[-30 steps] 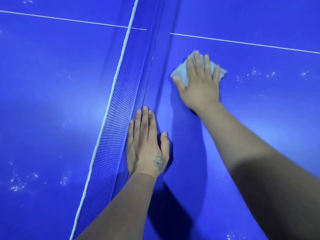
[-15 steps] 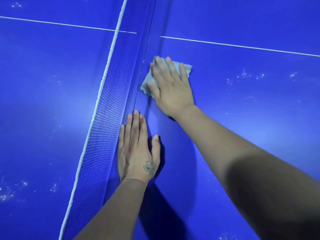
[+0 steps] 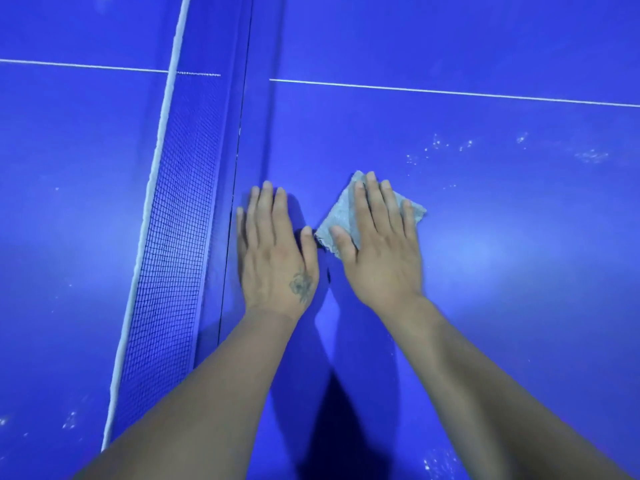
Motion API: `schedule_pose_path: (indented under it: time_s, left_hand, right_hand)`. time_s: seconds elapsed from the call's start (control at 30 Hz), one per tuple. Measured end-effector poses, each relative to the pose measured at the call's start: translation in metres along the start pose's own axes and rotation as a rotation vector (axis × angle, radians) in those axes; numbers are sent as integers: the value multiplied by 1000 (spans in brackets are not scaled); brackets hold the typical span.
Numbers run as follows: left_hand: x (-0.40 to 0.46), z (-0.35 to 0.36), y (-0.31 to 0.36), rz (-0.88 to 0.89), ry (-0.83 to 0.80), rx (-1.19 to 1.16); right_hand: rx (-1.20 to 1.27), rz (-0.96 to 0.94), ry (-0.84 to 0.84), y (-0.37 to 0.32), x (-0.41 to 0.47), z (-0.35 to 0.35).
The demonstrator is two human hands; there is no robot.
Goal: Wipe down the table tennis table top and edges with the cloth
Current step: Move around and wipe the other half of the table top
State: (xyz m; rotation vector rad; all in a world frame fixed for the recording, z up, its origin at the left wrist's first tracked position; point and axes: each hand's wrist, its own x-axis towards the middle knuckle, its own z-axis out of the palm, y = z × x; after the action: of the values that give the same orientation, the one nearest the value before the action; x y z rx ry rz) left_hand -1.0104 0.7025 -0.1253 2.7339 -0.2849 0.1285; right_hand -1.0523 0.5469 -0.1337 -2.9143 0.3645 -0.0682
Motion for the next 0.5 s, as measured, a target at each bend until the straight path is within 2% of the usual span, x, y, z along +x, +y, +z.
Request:
schedule_pose_path:
  time_s: [0.27, 0.37, 0.5]
  left_hand:
    - [26, 15, 2, 57, -94, 189]
    - [28, 14, 3, 54, -85, 221]
    - [26, 14, 3, 52, -89, 226]
  right_hand:
    - [-7, -145, -90, -22, 65, 0]
    - [-11, -147, -44, -25, 102, 4]
    - [-61, -118, -111, -6, 146, -2]
